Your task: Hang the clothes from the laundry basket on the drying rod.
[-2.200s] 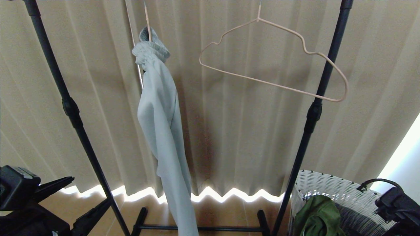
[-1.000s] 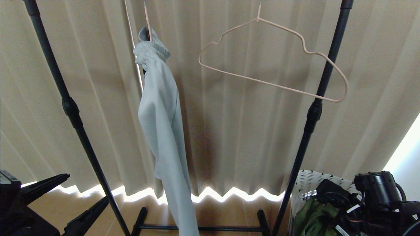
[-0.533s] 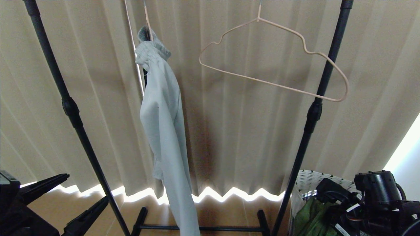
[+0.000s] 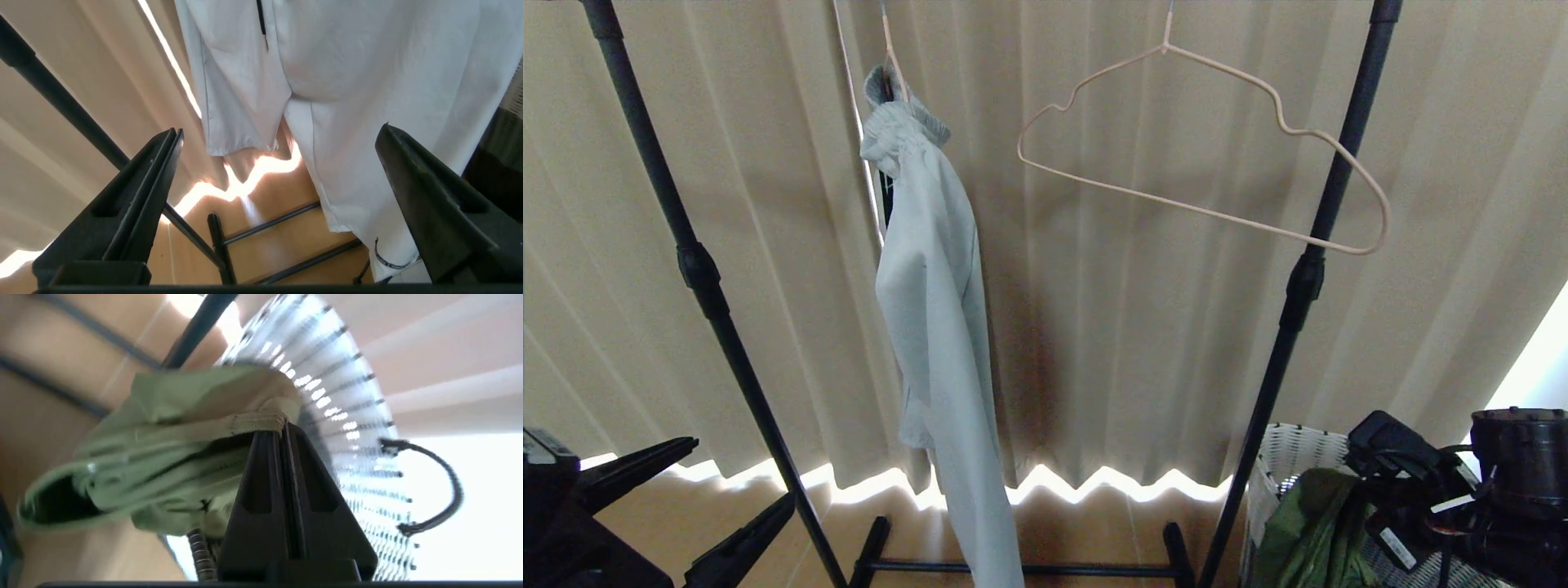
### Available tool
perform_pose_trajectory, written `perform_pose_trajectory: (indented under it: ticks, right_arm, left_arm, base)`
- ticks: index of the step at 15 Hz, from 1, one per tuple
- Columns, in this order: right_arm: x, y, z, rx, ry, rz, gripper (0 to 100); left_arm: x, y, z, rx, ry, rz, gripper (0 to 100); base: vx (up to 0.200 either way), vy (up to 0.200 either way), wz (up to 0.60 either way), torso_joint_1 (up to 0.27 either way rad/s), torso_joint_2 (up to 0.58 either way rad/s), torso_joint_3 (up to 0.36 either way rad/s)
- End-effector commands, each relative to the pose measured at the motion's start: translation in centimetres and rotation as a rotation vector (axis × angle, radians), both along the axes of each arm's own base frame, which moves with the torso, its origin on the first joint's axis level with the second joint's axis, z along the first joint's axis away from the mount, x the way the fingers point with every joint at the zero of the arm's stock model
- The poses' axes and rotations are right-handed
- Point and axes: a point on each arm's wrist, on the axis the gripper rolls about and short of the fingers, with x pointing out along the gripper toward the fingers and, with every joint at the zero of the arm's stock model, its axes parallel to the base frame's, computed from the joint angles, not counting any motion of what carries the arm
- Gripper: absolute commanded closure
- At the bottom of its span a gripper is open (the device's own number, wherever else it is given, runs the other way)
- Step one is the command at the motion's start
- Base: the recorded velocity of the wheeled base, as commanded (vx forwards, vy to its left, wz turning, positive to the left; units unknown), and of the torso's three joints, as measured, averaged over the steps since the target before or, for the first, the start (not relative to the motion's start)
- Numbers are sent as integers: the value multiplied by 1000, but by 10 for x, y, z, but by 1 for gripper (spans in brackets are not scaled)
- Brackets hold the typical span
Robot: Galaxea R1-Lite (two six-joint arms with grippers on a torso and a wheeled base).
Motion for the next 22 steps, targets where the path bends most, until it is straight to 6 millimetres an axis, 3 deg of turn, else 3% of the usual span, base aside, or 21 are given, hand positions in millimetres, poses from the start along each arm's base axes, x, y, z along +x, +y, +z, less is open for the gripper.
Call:
perform_pose_trajectory:
  ticks: [1,5,6,9,12,18,22]
  right_arm:
    - [-8,0,23,42,-121,-9,100]
    - [-10,2,42,153,-210,2,100]
    - [-9,3,57,192,-279,13,100]
    - [-5,3,73,226,-347,3,100]
    - [-4,3,75,227,-353,3,100]
    - [-2,4,74,227,-347,4,100]
    - [-2,3,74,226,-341,2,100]
  left_arm:
    - [-1,0,-3,5,10,-3,0]
    - [-1,0,-2,11,3,-3,0]
    - [-2,0,-3,11,3,-3,0]
    - [-2,1,-2,9,-3,-2,0]
    - [-2,1,-1,8,-6,0,0]
    - [-3,1,0,5,-14,-1,0]
    - [-3,1,0,5,-14,-1,0]
  base:
    - [0,0,0,0,0,0]
    - [0,0,0,0,0,0]
    - [0,0,0,0,0,0]
    - [0,0,0,0,0,0]
    - [0,0,0,0,0,0]
    - [-200,0,0,5,2,0]
    - [0,0,0,0,0,0]
